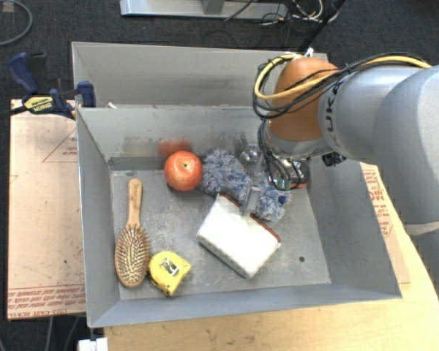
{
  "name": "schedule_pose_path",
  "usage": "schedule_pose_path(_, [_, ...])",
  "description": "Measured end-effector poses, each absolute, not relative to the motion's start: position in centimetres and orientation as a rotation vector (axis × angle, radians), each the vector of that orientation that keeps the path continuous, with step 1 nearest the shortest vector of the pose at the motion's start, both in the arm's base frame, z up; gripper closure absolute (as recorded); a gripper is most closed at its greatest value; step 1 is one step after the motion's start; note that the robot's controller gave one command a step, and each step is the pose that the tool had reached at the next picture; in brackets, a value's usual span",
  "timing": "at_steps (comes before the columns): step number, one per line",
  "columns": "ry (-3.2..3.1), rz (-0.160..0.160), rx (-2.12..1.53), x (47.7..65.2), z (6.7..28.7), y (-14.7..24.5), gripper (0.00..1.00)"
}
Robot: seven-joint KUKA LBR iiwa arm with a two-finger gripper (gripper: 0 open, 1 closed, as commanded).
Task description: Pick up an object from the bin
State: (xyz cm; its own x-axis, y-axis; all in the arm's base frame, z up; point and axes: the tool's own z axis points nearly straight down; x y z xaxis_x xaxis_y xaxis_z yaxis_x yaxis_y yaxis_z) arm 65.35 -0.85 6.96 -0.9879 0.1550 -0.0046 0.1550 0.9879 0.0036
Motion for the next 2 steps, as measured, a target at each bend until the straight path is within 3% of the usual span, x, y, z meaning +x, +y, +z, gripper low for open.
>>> schedule_pose_path(1, [3.123, 0.000, 0.245, 64.20, 6.90, -2.13, 1.00])
schedule_pose_path(2, [3.123, 0.000, 0.244, 64.20, 6.90, -2.13, 1.00])
